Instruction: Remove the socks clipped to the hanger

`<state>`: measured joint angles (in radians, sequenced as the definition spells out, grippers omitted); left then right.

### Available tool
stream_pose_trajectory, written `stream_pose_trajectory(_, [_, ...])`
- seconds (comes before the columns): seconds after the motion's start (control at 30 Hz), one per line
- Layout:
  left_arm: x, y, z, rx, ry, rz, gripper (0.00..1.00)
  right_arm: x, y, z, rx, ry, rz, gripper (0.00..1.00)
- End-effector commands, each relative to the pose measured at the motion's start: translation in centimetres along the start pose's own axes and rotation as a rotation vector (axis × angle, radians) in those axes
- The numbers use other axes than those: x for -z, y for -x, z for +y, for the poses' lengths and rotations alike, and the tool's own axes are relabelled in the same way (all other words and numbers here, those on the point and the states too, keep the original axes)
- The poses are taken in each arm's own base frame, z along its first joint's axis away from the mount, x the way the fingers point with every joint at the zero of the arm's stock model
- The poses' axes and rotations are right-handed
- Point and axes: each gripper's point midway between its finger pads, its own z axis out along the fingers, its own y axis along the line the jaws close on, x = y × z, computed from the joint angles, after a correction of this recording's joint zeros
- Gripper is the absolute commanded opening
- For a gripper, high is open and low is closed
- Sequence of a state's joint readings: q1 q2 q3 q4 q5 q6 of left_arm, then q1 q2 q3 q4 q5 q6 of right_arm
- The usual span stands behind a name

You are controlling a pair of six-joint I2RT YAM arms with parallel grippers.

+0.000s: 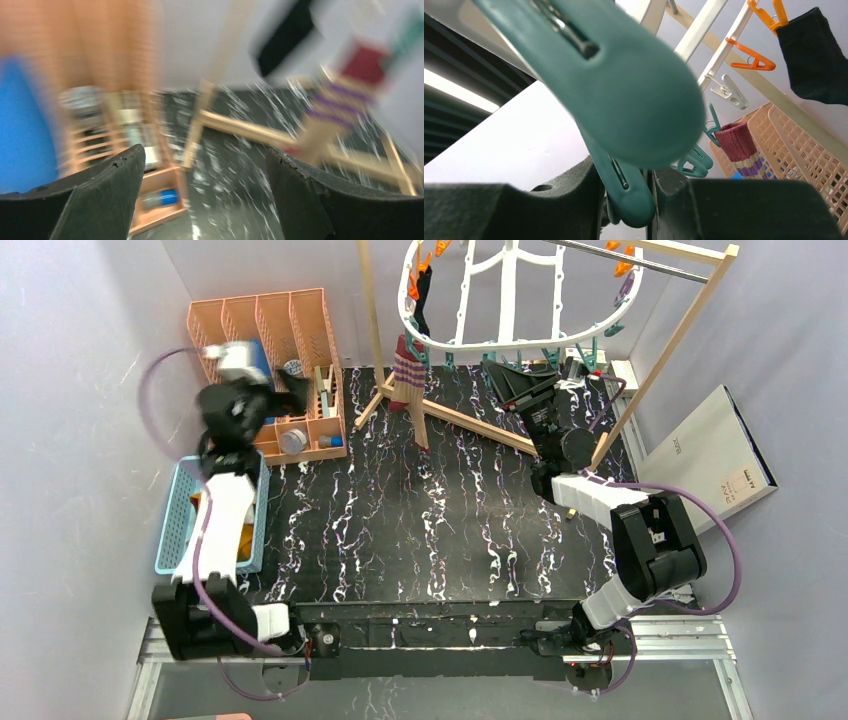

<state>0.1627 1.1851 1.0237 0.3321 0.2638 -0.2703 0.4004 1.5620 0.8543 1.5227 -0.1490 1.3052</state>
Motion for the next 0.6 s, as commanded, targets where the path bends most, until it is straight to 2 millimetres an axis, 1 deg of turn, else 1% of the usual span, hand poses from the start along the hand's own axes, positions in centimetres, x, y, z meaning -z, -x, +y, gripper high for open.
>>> stream_pose_trajectory(0.0, [3.5, -17.4, -18.6, -0.076, -0.945, 0.56, 0.92, 1.3, 0.8, 6.9, 0.065, 0.283, -0.031, 0.21])
stream_pose_trajectory(0.03, [3.7, -20.0, -19.3, -0.133, -0.946, 0.61, 0.96, 1.4, 0.8, 7.1, 0.067, 0.285, -0.031, 0.21])
stream_pose_trajectory(0.07, [4.5, -23.2, -20.0, -0.205, -0.931, 0.679, 0.96, 1.5, 0.7, 7.1, 0.072, 0.284, -0.029, 0.21])
stream_pose_trajectory(0.13, [4.7, -27.2, -20.4, -0.35, -0.869, 0.699, 0.94, 1.6, 0.8, 7.2, 0.077, 0.278, -0.03, 0.21])
stream_pose_trajectory(0.2, [4.1, -29.5, -20.9, -0.435, -0.775, 0.648, 0.94, 1.7, 0.8, 7.2, 0.083, 0.271, -0.031, 0.2])
stream_pose_trajectory(0.23, [3.6, -30.1, -21.1, -0.448, -0.717, 0.601, 0.94, 1.8, 0.8, 7.1, 0.087, 0.267, -0.033, 0.21])
stream_pose_trajectory(0.27, [3.1, -30.4, -21.2, -0.444, -0.663, 0.551, 0.94, 1.8, 0.8, 7.1, 0.087, 0.266, -0.033, 0.21])
stream_pose_trajectory(0.3, [2.3, -30.0, -21.4, -0.403, -0.61, 0.482, 0.94, 1.8, 0.8, 7.0, 0.087, 0.265, -0.033, 0.21])
stream_pose_trajectory(0.33, [1.9, -30.0, -21.2, -0.371, -0.554, 0.444, 0.94, 1.8, 0.8, 7.0, 0.086, 0.265, -0.032, 0.21])
stream_pose_trajectory(0.37, [1.5, -29.8, -20.7, -0.347, -0.491, 0.402, 0.94, 1.9, 0.8, 7.0, 0.085, 0.267, -0.03, 0.21])
stream_pose_trajectory(0.4, [1.1, -29.6, -19.7, -0.336, -0.402, 0.361, 0.97, 1.9, 0.8, 7.0, 0.084, 0.266, -0.031, 0.21])
stream_pose_trajectory(0.43, [0.7, -28.8, -18.7, -0.297, -0.303, 0.305, 0.98, 2.0, 0.8, 6.9, 0.085, 0.263, -0.03, 0.21])
stream_pose_trajectory(0.47, [0.8, -28.5, -18.3, -0.263, -0.268, 0.264, 0.98, 2.0, 0.7, 6.9, 0.085, 0.262, -0.029, 0.21])
stream_pose_trajectory(0.5, [0.7, -27.7, -17.3, -0.227, -0.195, 0.201, 0.98, 2.1, 0.7, 6.9, 0.084, 0.26, -0.03, 0.21])
stream_pose_trajectory(0.57, [0.9, -26.1, -16.4, -0.145, -0.135, 0.081, 0.98, 2.1, 0.8, 6.7, 0.084, 0.255, -0.031, 0.21])
